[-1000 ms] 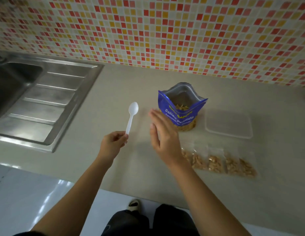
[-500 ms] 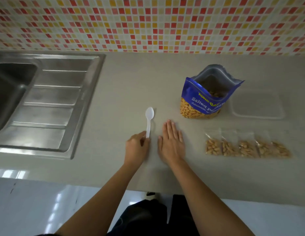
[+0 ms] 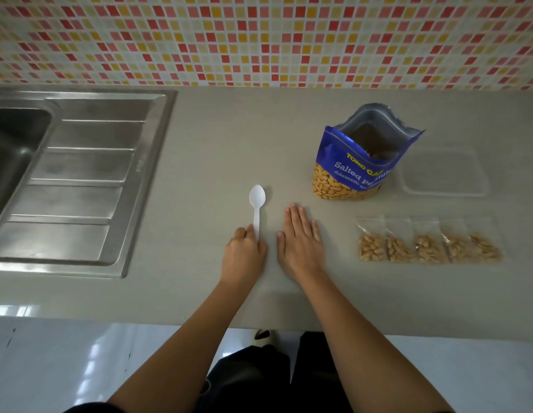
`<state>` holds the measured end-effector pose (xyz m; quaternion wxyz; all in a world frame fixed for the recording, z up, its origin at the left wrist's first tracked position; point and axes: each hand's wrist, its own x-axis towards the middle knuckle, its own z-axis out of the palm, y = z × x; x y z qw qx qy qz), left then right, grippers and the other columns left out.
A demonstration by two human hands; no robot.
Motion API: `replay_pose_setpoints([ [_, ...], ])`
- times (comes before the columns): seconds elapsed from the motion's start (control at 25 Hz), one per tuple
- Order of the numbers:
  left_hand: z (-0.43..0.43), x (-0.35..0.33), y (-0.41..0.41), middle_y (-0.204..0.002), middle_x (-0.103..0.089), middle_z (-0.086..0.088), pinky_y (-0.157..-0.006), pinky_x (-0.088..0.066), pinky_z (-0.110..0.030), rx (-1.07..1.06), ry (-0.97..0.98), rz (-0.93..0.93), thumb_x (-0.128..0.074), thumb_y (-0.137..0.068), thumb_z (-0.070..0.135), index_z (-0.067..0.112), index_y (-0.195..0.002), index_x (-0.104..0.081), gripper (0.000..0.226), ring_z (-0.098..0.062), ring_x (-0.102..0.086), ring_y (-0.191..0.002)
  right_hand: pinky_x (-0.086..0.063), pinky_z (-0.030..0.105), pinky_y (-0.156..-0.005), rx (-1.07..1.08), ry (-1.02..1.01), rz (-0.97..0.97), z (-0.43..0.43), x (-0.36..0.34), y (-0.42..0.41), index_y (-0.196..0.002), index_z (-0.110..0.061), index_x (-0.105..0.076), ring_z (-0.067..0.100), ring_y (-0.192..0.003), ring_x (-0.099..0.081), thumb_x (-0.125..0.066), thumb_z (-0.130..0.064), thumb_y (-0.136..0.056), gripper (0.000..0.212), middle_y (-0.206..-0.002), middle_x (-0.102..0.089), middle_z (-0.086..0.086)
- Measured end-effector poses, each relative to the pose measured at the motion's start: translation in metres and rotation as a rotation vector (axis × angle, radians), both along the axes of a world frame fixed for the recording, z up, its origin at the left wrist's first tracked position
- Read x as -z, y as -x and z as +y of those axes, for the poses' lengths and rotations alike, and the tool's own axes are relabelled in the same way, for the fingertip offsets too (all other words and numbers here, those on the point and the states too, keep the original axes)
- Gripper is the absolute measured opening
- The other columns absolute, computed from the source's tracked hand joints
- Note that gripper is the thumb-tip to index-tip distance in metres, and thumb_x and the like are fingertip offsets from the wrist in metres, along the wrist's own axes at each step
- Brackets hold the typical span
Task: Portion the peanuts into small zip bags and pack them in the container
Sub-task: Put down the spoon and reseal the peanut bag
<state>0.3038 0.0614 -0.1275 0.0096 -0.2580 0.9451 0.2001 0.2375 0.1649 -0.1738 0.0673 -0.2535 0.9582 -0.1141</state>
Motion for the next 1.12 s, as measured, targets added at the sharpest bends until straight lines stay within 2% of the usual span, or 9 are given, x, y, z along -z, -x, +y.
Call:
replay_pose_setpoints([
  [0.16, 0.001, -0.004, 0.001, -0.098, -0.057, -0.018, -0.069, -0.037, -0.035, 0.001, 0.024, -0.023, -0.044, -0.092, 0.020, -0.001, -0.104, -0.054, 0.026, -0.038, -0.058, -0.083, 0.001, 0.034, -0.116, -0.032, 0.052, -0.050, 0.003, -0.002, 0.001, -0.148, -0.010, -0.011, 0.017, -0.146, -0.004, 0.005, -0.042, -0.082, 0.075, -0.158, -0.009, 0.004],
  [0.36, -0.008, -0.051, 0.026, -0.093, -0.063, -0.020, -0.065, -0.040, -0.031, -0.026, -0.042, 0.274, -0.053, -0.089, 0.016, -0.002, -0.113, -0.060, 0.030, -0.037, -0.062, -0.075, -0.036, 0.044, -0.109, 0.017, 0.346, 0.052, 0.006, -0.053, 0.022, -0.135, 0.004, -0.041, 0.032, -0.133, -0.040, -0.022, -0.032, -0.091, 0.059, -0.143, -0.042, 0.020],
  [0.52, -0.004, -0.124, 0.086, -0.119, -0.064, -0.016, -0.086, -0.040, -0.018, 0.031, -0.175, 0.490, -0.048, -0.088, 0.005, 0.003, -0.128, -0.054, 0.040, -0.027, -0.065, -0.099, -0.026, 0.033, -0.113, -0.027, 0.535, 0.276, 0.015, -0.151, 0.069, -0.140, -0.001, -0.035, 0.026, -0.137, -0.034, -0.029, -0.027, -0.098, 0.049, -0.147, -0.037, 0.016],
  [0.6, 0.002, -0.154, 0.113, -0.125, -0.062, -0.012, -0.088, -0.035, -0.014, 0.064, -0.200, 0.485, -0.047, -0.090, 0.007, 0.007, -0.133, -0.050, 0.043, -0.023, -0.061, -0.109, -0.025, 0.031, -0.113, -0.038, 0.567, 0.343, 0.027, -0.192, 0.094, -0.141, -0.003, -0.033, 0.024, -0.138, -0.031, -0.030, -0.026, -0.099, 0.049, -0.149, -0.035, 0.014],
  [0.72, 0.010, -0.177, 0.142, -0.132, -0.057, -0.012, -0.098, -0.038, -0.024, 0.190, -0.237, 0.378, -0.049, -0.087, 0.005, 0.007, -0.138, -0.043, 0.051, -0.022, -0.055, -0.119, -0.020, 0.030, -0.114, -0.013, 0.540, 0.367, 0.054, -0.217, 0.128, -0.143, -0.003, -0.031, 0.023, -0.140, -0.027, -0.028, -0.029, -0.100, 0.050, -0.151, -0.031, 0.013],
  [0.84, 0.019, -0.181, 0.156, -0.141, -0.047, -0.012, -0.098, -0.040, -0.028, 0.402, -0.233, 0.160, -0.058, -0.083, 0.009, 0.005, -0.141, -0.036, 0.062, -0.023, -0.048, -0.127, -0.016, 0.031, -0.115, 0.017, 0.461, 0.122, 0.090, -0.212, 0.156, -0.146, -0.009, -0.024, 0.021, -0.142, -0.022, -0.030, -0.040, -0.099, 0.056, -0.154, -0.024, 0.008],
  [0.96, 0.021, -0.170, 0.165, -0.140, -0.049, -0.009, -0.089, -0.043, -0.025, 0.544, -0.158, 0.000, -0.070, -0.078, 0.022, 0.010, -0.142, -0.034, 0.074, -0.023, -0.051, -0.123, -0.029, 0.037, -0.113, -0.023, 0.504, -0.384, 0.127, -0.191, 0.167, -0.146, -0.020, -0.023, 0.017, -0.134, -0.036, -0.058, -0.069, -0.071, 0.096, -0.150, -0.033, 0.000],
  [1.04, 0.023, -0.165, 0.170, -0.128, -0.058, -0.007, -0.082, -0.045, -0.024, 0.599, -0.121, 0.008, -0.075, -0.074, 0.026, 0.018, -0.136, -0.043, 0.071, -0.022, -0.057, -0.112, -0.043, 0.032, -0.101, -0.122, 0.470, -0.385, 0.139, -0.181, 0.172, -0.139, -0.021, -0.039, 0.013, -0.119, -0.052, -0.080, -0.061, -0.051, 0.105, -0.133, -0.054, -0.002],
  [1.12, 0.025, -0.166, 0.178, -0.123, -0.061, -0.005, -0.081, -0.045, -0.025, 0.647, -0.069, 0.012, -0.075, -0.074, 0.024, 0.020, -0.134, -0.046, 0.066, -0.019, -0.057, -0.108, -0.047, 0.026, -0.087, -0.197, 0.488, -0.283, 0.141, -0.178, 0.180, -0.122, -0.019, -0.058, 0.011, -0.102, -0.062, -0.089, -0.036, -0.052, 0.079, -0.114, -0.067, 0.000],
])
